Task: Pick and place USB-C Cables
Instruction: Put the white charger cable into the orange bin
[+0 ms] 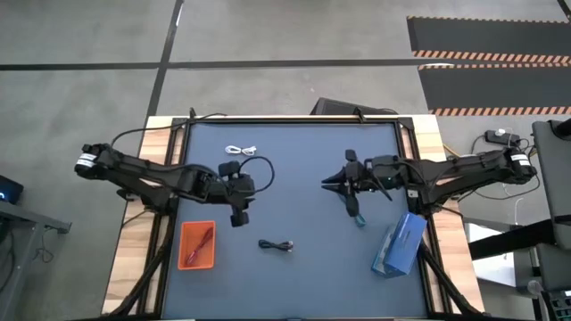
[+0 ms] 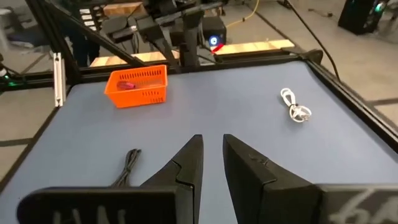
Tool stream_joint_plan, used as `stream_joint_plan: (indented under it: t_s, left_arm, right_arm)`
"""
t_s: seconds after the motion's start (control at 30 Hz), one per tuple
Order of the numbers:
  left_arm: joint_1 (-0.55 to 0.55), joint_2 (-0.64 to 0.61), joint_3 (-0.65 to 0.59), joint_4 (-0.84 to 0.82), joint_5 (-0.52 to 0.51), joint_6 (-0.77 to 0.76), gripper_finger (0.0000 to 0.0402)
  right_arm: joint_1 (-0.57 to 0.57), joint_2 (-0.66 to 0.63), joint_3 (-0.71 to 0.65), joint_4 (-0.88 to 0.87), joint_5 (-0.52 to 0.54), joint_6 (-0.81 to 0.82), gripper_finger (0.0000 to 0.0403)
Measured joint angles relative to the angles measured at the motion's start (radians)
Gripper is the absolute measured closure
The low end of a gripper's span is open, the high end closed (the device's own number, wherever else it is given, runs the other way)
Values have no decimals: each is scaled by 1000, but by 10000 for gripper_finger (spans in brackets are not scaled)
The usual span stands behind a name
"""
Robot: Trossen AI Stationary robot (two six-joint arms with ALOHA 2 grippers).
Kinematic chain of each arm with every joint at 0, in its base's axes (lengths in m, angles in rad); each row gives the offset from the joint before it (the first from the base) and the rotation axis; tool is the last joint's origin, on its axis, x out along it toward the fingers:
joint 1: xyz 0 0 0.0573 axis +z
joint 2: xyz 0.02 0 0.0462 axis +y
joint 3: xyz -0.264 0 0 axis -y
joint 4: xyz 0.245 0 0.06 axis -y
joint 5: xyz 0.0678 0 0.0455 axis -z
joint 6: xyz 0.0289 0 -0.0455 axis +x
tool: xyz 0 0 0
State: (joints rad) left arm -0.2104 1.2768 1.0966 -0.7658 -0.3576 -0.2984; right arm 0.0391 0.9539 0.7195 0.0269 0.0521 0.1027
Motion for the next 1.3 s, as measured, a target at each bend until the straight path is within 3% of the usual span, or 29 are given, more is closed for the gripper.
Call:
stream_joint_plan:
  t_s: [0.33,0.57,0.87,1.3]
  left_arm:
    - [27,-13,-96,46,-71,137,292]
    - [65,-15,-94,8,19,123,292]
    - [187,3,-90,13,46,306,292]
    - [250,-3,-80,-44,87,361,292]
  right_arm:
    - [0,14,4,-132,1,26,351]
    - [-5,8,47,-310,3,61,351]
    - [-49,19,47,-323,35,-16,351]
    - [-29,28,73,-320,46,2,351]
